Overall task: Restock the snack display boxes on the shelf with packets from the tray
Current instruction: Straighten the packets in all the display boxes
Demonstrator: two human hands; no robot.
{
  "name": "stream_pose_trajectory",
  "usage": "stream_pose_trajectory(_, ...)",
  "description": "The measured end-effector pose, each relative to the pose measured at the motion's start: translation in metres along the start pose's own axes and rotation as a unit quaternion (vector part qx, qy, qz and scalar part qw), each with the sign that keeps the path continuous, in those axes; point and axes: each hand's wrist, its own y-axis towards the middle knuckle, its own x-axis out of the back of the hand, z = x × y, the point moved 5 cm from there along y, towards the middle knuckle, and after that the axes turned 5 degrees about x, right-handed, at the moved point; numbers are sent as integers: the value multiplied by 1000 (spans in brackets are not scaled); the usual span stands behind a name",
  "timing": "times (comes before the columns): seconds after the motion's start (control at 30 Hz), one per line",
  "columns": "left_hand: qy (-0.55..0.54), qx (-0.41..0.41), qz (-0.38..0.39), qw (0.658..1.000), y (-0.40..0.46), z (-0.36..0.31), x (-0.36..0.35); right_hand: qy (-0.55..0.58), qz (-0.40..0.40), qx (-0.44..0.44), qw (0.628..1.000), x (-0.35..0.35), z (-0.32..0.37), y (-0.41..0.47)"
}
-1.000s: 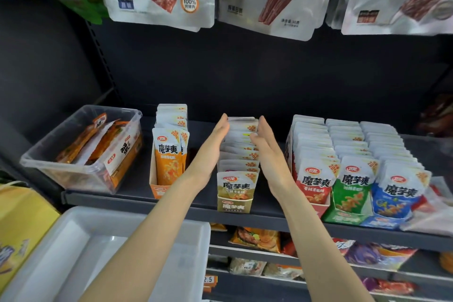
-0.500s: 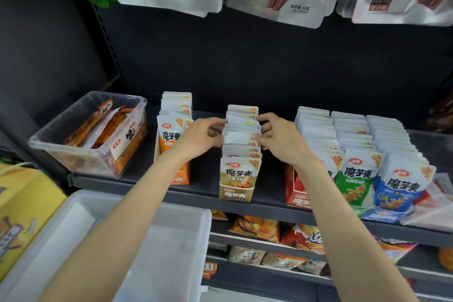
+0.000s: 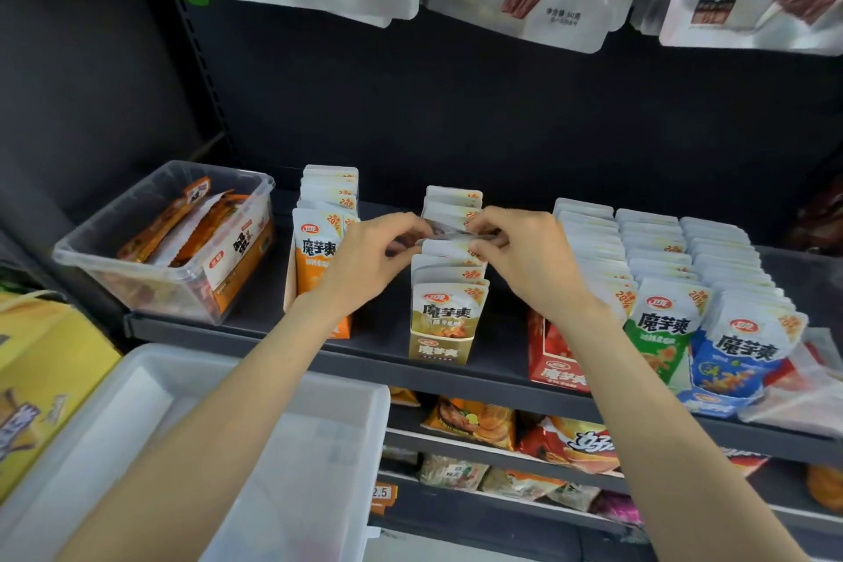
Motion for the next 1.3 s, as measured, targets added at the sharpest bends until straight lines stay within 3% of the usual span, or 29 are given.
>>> stream_pose_trajectory(0.1,-22,42,18,999,-10,8,-2,2,32,-22,999,-3,0,-11)
stream_pose_trajectory(0.17,-64,99,10,993,-16,8,-1,85,6,-78,993,1,-1,-23)
stream_pose_trajectory(0.27,-234,230,-1,945,-29,9,-8,226,-12,-185,956,-4,2,-54)
stream_pose_trajectory(0.37,-278,328,92,898,-41,15,-30,368,33,-220,903,-26,15,-77)
stream_pose_trajectory(0.43,-234,306,133,913,-51,6,-38,369,53,-211,904,-38,14,-79)
stream_pose_trajectory(0.53,-193,254,116,941,-60,-9,-40,311,62,-160,935,-46,15,-70)
stream_pose_trajectory(0.6,-117,169,79,975,-57,-16,-43,218,39,-111,969,-49,16,-68)
stream_pose_trajectory(0.67,-84,156,31,984,-56,-15,-43,111,6,-103,988,-48,16,-70)
stream_pose_trajectory(0.87,14,146,-106,983,-69,-6,-39,-58,-86,-67,992,-46,11,-71)
stream_pose_trajectory(1.0,73,150,-80,983,-67,-4,-42,-42,-21,-85,995,-51,4,-74)
stream_pose_trajectory(1.1,-19,212,-31,977,-66,1,-50,88,7,-149,985,-57,2,-78)
stream_pose_trajectory(1.17,-63,209,0,976,-63,2,-57,139,9,-152,978,-59,7,-78)
stream_pose_trajectory(1.3,-25,191,24,981,-63,3,-63,80,60,-113,989,-57,16,-76)
